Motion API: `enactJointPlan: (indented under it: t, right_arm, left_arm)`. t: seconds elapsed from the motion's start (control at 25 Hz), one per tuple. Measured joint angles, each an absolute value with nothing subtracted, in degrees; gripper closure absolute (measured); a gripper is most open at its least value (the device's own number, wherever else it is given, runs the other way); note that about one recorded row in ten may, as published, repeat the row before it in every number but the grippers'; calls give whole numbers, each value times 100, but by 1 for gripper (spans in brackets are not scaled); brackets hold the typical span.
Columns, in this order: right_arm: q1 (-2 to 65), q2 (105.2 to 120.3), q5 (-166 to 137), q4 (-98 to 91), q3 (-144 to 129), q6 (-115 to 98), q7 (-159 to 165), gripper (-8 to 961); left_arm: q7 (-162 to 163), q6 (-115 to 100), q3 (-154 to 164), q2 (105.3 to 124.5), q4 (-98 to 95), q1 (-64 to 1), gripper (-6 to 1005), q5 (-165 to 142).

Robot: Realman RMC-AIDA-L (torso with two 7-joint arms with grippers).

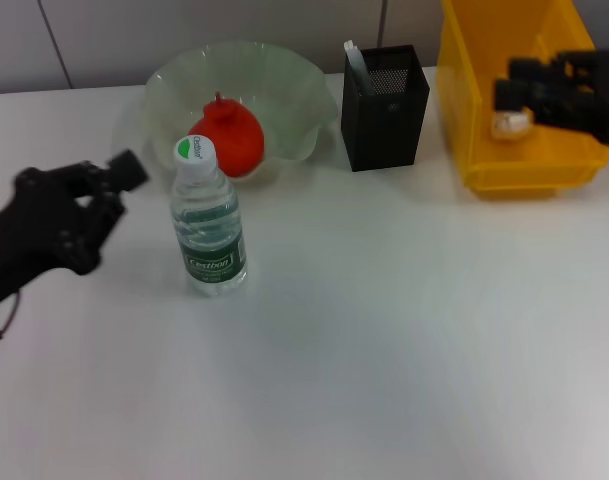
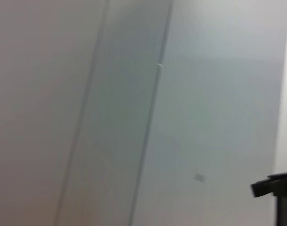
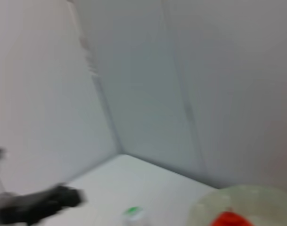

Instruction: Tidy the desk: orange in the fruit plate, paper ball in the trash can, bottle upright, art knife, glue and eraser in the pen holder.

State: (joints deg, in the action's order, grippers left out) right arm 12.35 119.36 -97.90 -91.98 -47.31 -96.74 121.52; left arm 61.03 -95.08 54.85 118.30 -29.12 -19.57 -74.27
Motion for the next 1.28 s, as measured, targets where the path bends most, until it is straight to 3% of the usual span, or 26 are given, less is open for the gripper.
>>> enactJointPlan:
  t: [0.56, 0.72, 0.96, 1.12, 1.28]
  right_arm:
    - [566, 11852, -8934, -7797, -3113, -12490, 10773, 594]
    - [490, 11859, -9212, -7794, -3128, -12496, 10755, 592]
    - [494, 11872, -9737, -7598, -3361, -12505, 10576, 393]
    - [545, 11857, -9785, -7484, -3478, -12494, 10486, 301]
    - [720, 11849, -10055, -7369, -3518, -12483, 10364, 301]
  left_arm:
    - [7423, -9562, 5955, 11797, -3612, -2284, 971, -8625]
    - [7857, -9573, 5918, 11789, -3623, -2443, 892, -9122]
    - [8378, -9561, 5780, 11626, -3615, -2530, 774, -9643]
    - [8331, -9674, 5808, 11591, -3613, -2522, 591, -9734]
    - [8164, -9853, 5789, 11670, -3661, -2510, 421, -9808]
